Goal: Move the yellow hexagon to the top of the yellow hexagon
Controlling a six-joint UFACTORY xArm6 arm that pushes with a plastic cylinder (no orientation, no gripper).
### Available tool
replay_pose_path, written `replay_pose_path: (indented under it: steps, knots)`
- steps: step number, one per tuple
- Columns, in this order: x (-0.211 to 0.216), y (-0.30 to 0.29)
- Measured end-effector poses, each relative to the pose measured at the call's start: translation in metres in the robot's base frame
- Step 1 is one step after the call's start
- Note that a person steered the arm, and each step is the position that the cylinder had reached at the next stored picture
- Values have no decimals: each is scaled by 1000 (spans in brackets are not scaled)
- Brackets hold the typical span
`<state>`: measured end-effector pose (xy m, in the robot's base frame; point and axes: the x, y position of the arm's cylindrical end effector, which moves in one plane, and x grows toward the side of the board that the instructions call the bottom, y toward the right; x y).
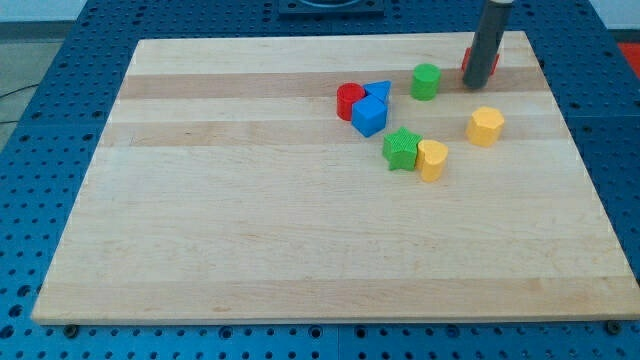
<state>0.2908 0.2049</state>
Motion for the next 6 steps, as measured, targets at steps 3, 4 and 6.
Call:
replay_pose_path:
  steps: [3,4,6]
  knots:
    - [-39,20]
    - [-39,57]
    - [-38,140]
